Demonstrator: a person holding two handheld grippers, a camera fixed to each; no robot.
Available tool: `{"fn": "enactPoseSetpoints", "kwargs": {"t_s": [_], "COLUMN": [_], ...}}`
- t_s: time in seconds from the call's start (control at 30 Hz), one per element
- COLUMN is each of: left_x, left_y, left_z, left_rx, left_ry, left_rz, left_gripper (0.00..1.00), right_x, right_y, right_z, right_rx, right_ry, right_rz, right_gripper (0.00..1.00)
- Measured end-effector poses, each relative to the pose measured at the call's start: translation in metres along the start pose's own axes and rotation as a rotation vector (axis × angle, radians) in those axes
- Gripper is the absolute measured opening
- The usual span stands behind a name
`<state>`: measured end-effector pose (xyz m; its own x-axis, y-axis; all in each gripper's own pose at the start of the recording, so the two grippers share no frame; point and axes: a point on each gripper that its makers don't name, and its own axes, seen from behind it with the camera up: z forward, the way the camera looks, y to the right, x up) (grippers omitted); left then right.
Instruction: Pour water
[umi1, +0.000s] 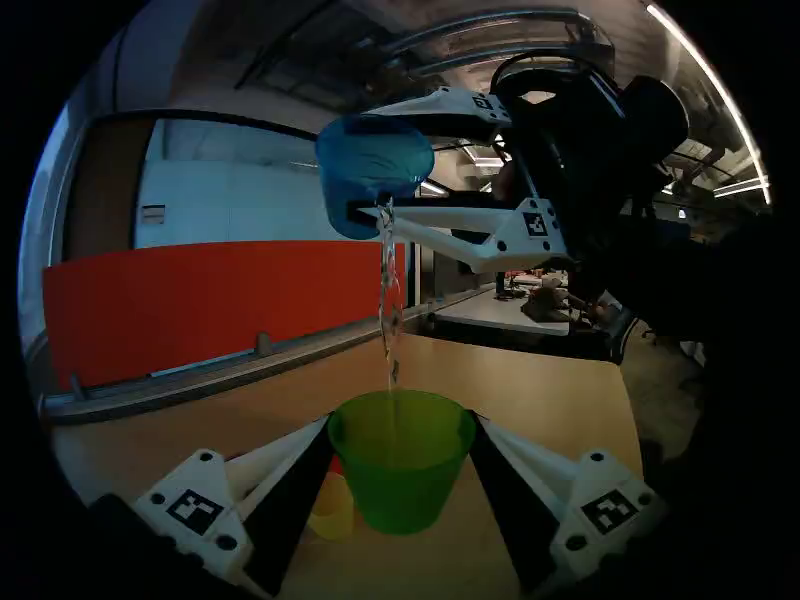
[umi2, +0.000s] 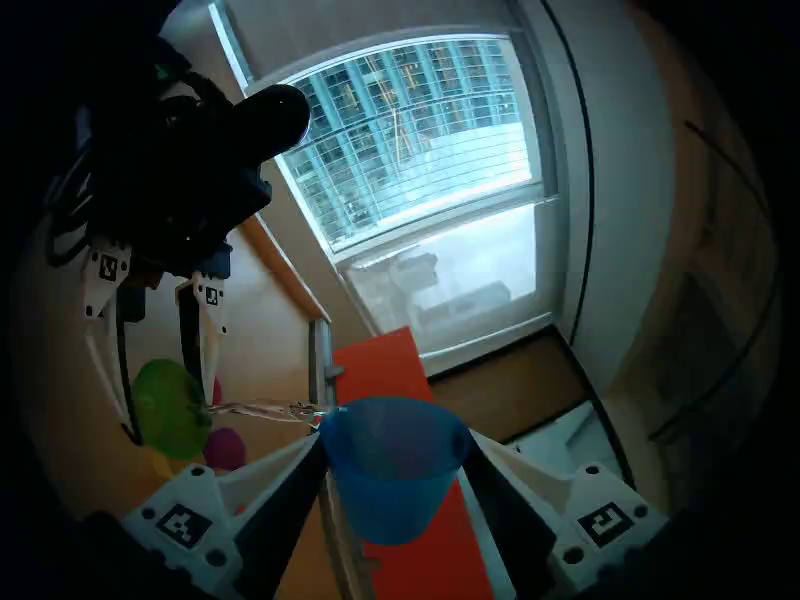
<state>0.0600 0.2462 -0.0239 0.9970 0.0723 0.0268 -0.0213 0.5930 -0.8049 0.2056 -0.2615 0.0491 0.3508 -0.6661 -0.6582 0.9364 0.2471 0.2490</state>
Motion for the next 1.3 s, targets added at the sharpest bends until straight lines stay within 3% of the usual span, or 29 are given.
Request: {"fn": "enactPoseSetpoints", "kwargs": {"t_s": [1.3], "left_x": [0.002], "left_y": [0.0], "left_z": [0.001], "left_rx": [0.003], "left_ry": [0.003], "left_rz": [0.006], "left_gripper": [0.89], "right_x": [0.01], "right_y": [0.019], "right_z": [0.002], "right_rx": [-0.029], "right_ry": [0.006], "right_rz": [-0.191], "right_gripper": [0.92]}}
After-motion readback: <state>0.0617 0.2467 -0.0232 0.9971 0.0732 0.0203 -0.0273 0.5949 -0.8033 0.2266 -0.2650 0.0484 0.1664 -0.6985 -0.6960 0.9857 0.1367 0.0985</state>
